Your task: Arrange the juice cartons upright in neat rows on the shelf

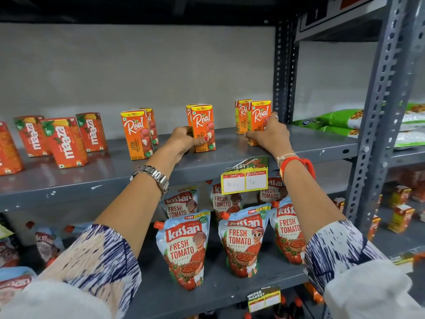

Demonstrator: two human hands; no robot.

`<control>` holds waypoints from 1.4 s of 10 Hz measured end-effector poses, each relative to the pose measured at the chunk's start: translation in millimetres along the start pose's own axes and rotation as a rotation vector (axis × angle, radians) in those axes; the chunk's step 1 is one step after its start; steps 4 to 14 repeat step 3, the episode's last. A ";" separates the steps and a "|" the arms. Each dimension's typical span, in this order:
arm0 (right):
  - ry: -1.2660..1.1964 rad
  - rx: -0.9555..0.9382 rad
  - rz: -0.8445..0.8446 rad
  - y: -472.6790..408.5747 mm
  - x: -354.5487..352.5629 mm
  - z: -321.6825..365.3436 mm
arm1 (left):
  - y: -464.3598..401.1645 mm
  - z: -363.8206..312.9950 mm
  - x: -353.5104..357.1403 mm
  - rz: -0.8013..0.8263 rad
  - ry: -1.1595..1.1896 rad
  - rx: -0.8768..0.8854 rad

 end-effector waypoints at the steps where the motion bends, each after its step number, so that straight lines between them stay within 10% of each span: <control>1: -0.001 0.001 0.006 -1.6 2.4 -1.7 | -1.6 1.4 0.9 0.004 0.006 0.003; 14: -0.213 -0.002 -0.125 3.1 -8.9 -1.6 | 5.9 -14.6 -11.5 -0.145 -0.044 0.164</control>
Point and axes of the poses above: each hand's wrist, its own y-axis away from the middle knuckle, its own x-axis out of the palm, z = x × y, the point moved 9 cm from there along -y, towards the middle knuckle, and after that the axes turned 14 degrees about y, right-handed, at the moved point
